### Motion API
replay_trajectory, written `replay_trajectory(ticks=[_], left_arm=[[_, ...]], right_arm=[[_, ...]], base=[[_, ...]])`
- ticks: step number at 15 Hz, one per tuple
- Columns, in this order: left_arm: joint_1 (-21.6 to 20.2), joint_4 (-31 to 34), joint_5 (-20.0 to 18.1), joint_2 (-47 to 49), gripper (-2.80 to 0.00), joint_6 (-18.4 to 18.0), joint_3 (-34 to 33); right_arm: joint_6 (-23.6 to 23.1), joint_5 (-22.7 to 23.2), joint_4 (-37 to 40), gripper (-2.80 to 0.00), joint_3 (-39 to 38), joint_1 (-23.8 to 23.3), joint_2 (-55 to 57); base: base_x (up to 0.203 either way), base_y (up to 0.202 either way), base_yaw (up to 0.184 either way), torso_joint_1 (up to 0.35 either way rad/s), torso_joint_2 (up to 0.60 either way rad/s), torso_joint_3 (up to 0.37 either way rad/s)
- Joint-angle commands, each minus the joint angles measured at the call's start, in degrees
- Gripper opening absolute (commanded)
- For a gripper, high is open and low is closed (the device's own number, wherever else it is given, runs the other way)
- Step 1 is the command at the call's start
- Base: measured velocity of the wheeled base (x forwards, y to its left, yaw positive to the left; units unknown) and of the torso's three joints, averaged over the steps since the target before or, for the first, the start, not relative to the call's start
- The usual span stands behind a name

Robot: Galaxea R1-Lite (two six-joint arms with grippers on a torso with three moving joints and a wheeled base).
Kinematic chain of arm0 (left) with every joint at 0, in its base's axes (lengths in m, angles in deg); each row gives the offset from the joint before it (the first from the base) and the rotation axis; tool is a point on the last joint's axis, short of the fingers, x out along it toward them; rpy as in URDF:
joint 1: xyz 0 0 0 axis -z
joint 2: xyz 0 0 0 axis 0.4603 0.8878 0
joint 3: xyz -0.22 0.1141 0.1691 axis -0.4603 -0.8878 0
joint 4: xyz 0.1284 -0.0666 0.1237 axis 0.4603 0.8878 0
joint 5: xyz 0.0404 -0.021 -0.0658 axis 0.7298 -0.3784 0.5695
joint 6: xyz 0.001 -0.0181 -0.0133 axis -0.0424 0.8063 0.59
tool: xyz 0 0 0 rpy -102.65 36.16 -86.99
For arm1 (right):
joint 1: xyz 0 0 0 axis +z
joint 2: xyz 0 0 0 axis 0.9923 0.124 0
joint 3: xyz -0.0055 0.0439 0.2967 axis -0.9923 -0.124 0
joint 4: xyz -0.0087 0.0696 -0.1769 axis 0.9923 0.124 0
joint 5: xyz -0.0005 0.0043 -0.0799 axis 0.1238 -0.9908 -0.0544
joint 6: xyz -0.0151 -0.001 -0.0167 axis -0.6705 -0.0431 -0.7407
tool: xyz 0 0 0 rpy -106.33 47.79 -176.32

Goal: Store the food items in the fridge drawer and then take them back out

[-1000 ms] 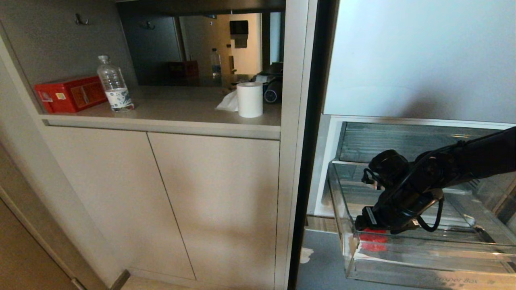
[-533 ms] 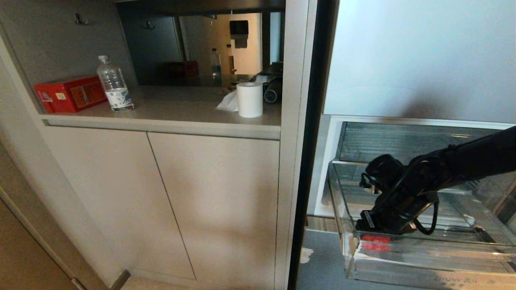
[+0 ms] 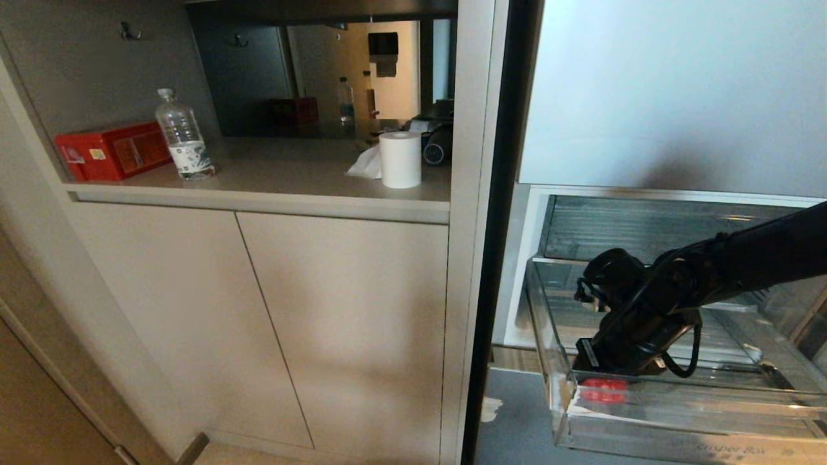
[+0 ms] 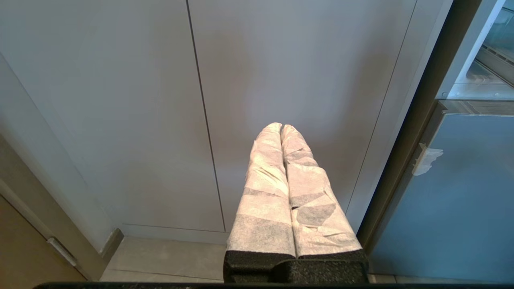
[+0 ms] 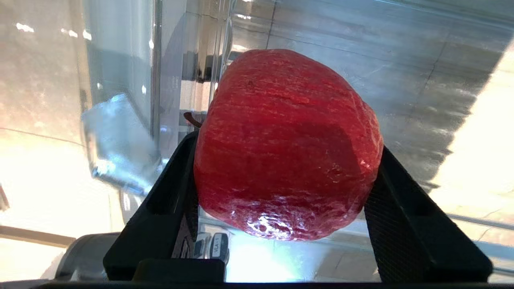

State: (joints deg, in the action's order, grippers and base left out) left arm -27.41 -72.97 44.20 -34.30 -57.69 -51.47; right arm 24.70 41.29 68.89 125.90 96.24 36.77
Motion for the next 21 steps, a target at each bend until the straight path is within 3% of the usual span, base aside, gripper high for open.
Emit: replay_trajectory(ticks=[1,14,21], left_arm=[[0.0,-0.02,0.01,0.0,-2.8,0.01,-0.09],[0.0,-0.02,0.01,0.0,-2.8,0.01,-0.09],[0.0,-0.02,0.01,0.0,-2.8,0.01,-0.09]], right_arm=[[0.03,-0.08,0.04,-2.8,-0.67,0.08,-4.96],[1.15,-0.13,-5.7,-2.8,-11.12,-0.71,-29.13],[0.35,-1.39,-15.8,-2.8,-26.79,-0.93,-65.54]], base=[[0.0,0.0,0.0,0.0,0.0,0.0],[0.0,0.0,0.0,0.0,0.0,0.0],[0.0,0.0,0.0,0.0,0.0,0.0]])
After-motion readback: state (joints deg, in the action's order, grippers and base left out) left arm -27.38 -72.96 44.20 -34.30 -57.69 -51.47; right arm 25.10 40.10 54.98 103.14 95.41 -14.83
